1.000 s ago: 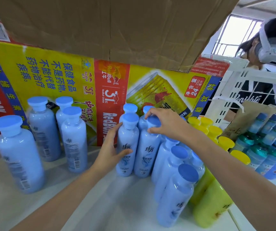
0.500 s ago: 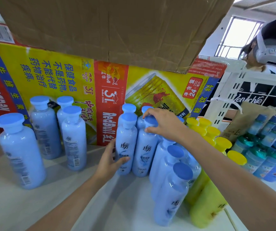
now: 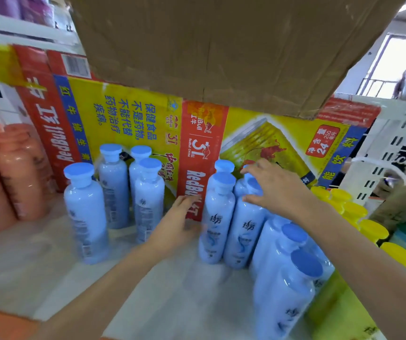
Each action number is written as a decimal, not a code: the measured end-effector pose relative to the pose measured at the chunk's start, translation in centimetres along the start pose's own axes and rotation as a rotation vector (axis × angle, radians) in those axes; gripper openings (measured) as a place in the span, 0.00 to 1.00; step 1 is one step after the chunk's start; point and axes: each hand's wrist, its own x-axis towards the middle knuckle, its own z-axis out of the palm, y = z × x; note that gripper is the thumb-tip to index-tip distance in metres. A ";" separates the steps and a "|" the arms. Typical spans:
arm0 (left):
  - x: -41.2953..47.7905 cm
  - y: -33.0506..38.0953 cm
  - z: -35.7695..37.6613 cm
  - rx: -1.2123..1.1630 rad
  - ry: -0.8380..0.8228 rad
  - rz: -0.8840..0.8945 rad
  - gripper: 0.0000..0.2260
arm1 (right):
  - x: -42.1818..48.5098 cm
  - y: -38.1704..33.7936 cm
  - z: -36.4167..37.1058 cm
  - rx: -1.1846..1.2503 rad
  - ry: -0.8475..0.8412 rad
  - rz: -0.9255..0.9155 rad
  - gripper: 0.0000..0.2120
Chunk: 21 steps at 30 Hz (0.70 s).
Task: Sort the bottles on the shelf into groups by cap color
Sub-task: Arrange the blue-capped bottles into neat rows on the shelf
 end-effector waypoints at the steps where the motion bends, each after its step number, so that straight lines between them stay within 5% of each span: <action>1: -0.2 0.6 -1.5 0.032 0.014 0.043 0.26 | 0.1 -0.4 -0.4 0.005 0.039 -0.017 0.26; 13: -1.6 1.0 -18.4 0.709 0.197 0.250 0.19 | 6.3 -11.1 -1.6 0.205 0.079 -0.259 0.25; 21: -2.2 -2.7 -21.4 0.608 0.061 0.184 0.25 | 9.1 -16.2 1.0 0.201 0.066 -0.200 0.28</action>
